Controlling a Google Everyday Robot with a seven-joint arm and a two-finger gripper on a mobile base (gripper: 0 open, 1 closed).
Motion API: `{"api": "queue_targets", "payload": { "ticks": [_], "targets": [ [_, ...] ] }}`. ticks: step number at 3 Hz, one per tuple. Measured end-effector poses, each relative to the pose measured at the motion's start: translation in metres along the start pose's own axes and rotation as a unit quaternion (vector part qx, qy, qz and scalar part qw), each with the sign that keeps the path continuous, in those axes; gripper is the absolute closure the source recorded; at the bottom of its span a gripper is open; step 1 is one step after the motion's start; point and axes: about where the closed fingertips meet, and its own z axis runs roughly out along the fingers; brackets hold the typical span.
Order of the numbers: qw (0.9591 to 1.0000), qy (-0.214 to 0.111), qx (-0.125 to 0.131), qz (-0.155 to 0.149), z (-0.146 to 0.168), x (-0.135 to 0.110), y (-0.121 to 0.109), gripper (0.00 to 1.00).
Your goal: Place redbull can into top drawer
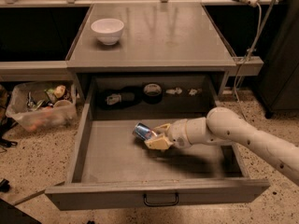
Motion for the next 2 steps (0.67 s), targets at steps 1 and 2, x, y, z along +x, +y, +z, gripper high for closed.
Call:
{"api": "queue_targets", "payload": {
  "ticks": [1,2],
  "targets": [
    [1.0,0.0,0.0,0.0,0.0,0.0,0.0,0.12],
    [1.0,0.0,0.0,0.0,0.0,0.0,0.0,0.0]
  ]
}}
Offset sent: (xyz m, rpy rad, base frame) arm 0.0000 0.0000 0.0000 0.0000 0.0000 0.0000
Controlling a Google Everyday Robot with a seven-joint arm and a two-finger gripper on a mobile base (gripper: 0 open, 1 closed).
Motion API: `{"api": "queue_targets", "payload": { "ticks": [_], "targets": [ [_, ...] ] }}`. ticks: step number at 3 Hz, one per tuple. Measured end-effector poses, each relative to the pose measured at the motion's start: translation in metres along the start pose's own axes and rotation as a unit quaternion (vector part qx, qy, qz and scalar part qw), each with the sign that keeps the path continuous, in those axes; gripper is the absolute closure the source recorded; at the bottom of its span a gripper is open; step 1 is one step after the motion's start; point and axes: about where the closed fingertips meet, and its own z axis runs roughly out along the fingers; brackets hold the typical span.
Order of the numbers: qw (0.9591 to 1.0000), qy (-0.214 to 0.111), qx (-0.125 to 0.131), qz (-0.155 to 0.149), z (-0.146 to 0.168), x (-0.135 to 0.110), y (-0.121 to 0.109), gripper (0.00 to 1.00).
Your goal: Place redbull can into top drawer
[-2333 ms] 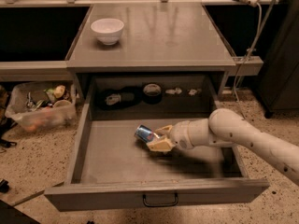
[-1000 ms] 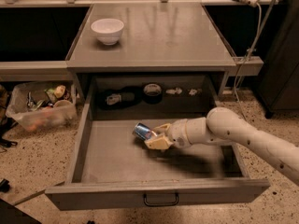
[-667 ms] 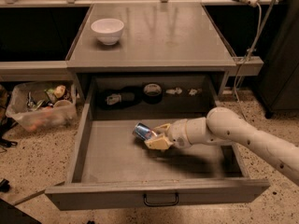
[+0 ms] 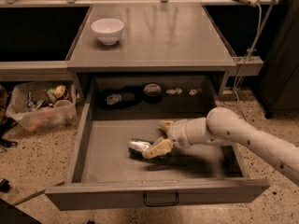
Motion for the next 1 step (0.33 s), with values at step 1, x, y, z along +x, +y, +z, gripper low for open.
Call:
{"api": "queue_targets", "payload": {
  "ticks": [1],
  "targets": [
    [1.0,0.0,0.0,0.0,0.0,0.0,0.0,0.0]
  ]
}}
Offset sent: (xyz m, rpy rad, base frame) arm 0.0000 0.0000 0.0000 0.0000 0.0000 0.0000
